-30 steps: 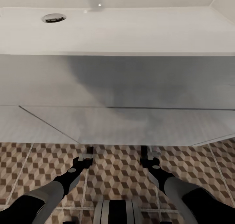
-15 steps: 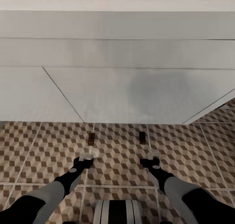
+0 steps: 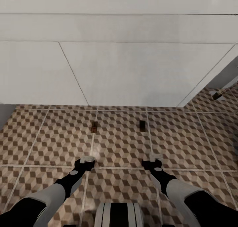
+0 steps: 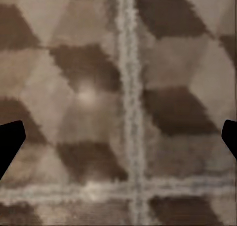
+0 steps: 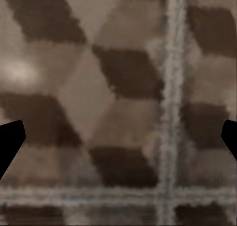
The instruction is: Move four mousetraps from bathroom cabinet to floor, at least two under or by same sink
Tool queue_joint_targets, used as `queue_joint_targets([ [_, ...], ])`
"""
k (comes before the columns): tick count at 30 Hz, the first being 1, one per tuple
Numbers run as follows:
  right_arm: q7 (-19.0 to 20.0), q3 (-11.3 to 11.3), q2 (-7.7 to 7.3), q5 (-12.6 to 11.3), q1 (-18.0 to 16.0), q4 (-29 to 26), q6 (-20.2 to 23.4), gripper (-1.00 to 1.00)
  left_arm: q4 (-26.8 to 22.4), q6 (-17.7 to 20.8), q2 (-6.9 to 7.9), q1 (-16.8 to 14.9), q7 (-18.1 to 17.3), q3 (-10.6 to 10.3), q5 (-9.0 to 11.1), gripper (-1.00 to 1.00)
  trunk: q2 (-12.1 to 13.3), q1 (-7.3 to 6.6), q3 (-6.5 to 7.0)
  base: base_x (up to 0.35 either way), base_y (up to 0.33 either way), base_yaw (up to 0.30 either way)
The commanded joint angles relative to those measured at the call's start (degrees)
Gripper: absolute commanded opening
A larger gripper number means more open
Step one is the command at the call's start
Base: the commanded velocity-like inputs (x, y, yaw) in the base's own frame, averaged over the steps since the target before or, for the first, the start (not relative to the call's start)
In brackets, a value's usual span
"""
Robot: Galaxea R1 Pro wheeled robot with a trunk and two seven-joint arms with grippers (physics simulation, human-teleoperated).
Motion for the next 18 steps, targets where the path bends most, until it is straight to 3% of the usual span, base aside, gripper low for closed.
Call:
queue_joint_targets([
  [1,-0.2,0.5,0.03,-0.6,0.0,0.1,-0.2,1.0,0.1,-0.2,0.0,0.0,0.2,-0.5,0.5,1.0,0.0,-0.05,-0.03,-0.345,0.0,0.0],
  [18,-0.2,0.6,0.21,-0.2,-0.1,0.0,-0.1,1.0,0.1,-0.2,0.0,0.0,0.2,-0.4,0.6,1.0,0.0,-0.05,-0.03,-0.345,0.0,0.0],
])
